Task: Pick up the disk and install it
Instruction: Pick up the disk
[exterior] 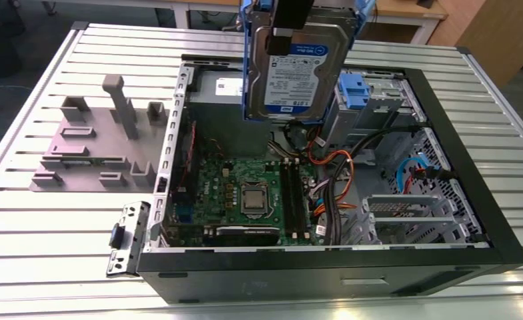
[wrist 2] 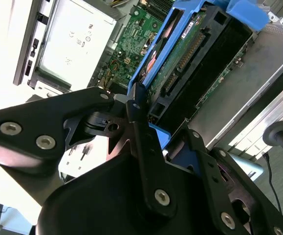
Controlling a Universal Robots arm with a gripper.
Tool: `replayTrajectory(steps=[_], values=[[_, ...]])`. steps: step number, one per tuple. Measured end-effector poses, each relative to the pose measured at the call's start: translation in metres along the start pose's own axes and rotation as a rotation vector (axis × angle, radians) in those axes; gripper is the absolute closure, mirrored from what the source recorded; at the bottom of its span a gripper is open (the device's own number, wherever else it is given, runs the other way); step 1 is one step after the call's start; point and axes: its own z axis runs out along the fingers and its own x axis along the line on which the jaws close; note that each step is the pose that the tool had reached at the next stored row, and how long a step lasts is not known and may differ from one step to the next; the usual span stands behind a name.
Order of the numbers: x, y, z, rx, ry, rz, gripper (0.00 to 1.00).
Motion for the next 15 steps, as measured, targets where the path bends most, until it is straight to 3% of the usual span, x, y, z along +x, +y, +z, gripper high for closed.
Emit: replayTrajectory(steps=[15], values=[[0.002, -0.0023, 0.0002, 0.0, 0.0011, 0.0, 0.64]])
